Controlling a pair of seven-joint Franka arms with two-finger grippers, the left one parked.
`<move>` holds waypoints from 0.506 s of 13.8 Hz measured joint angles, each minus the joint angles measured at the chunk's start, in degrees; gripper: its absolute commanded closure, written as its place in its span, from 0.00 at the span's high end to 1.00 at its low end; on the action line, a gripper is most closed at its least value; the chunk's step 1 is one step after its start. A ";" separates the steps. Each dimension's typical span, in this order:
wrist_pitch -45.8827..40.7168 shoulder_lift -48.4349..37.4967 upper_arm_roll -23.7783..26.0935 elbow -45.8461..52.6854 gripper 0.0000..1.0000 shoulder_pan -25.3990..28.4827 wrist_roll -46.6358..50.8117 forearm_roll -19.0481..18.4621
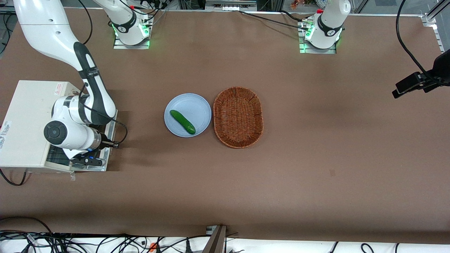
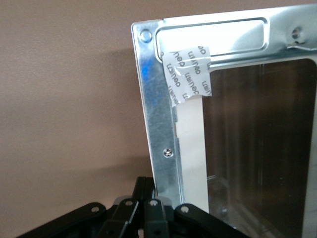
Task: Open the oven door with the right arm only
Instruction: 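Pull the handle outward and down, swinging the glass door open, then release the handle and lift the right gripper away from the oven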
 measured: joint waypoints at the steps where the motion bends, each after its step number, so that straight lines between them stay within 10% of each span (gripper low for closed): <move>1: -0.09 0.39 -0.15 -0.03 0.00 0.28 1.38 0.00; 5: -0.64 0.54 -0.69 -0.10 0.04 3.39 7.40 2.44; 7: -0.64 0.45 -0.72 0.31 1.00 4.95 9.48 3.09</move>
